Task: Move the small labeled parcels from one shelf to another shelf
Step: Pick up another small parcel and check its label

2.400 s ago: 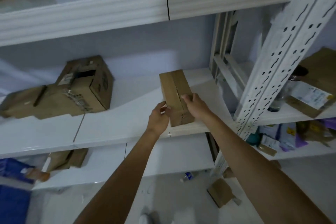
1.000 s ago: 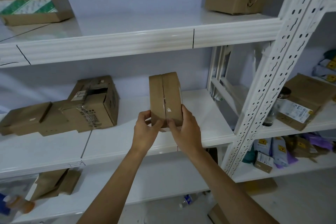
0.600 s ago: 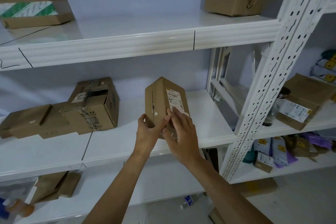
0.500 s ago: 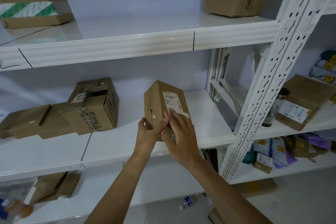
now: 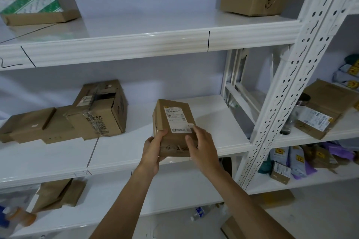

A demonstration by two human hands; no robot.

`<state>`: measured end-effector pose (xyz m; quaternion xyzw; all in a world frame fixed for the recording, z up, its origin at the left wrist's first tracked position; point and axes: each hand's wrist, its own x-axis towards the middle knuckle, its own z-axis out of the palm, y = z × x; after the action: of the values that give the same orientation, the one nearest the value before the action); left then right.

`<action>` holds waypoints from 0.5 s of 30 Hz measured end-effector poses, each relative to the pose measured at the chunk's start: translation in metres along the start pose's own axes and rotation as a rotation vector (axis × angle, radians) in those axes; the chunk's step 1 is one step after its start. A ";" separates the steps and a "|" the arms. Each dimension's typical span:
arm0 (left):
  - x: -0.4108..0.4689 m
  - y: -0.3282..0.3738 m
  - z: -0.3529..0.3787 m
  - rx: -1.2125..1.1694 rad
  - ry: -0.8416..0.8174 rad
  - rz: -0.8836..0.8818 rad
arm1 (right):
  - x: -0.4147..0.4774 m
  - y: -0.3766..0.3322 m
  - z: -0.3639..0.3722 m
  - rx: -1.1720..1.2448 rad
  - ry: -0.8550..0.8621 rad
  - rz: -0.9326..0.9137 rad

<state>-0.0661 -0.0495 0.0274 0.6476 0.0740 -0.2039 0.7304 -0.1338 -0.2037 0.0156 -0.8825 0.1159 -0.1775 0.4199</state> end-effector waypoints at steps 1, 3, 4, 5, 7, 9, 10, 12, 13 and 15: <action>0.001 0.002 -0.001 -0.013 0.001 0.009 | 0.003 0.003 0.000 0.031 -0.008 0.056; 0.003 0.006 -0.003 -0.035 0.004 0.034 | 0.007 0.005 0.000 0.140 -0.052 0.175; 0.004 0.009 -0.003 -0.044 0.007 0.046 | 0.009 0.006 0.001 0.198 -0.074 0.212; 0.005 0.012 -0.004 -0.053 0.012 0.054 | 0.010 0.006 0.000 0.252 -0.095 0.244; 0.008 0.015 -0.005 -0.067 0.021 0.057 | 0.013 0.003 -0.001 0.368 -0.145 0.319; 0.009 0.017 -0.006 -0.067 0.009 0.064 | 0.019 0.000 -0.004 0.492 -0.183 0.393; 0.009 0.017 -0.007 -0.065 -0.005 0.071 | 0.023 -0.002 -0.005 0.542 -0.195 0.428; 0.009 0.016 -0.007 -0.059 -0.043 0.083 | 0.027 -0.005 -0.008 0.615 -0.221 0.495; 0.009 0.015 -0.008 -0.057 -0.060 0.086 | 0.029 -0.005 -0.009 0.633 -0.235 0.514; 0.011 0.015 -0.010 -0.048 -0.084 0.095 | 0.030 -0.006 -0.011 0.657 -0.256 0.539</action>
<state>-0.0487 -0.0409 0.0360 0.6236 0.0174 -0.1943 0.7570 -0.1110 -0.2183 0.0332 -0.6553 0.2265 0.0219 0.7202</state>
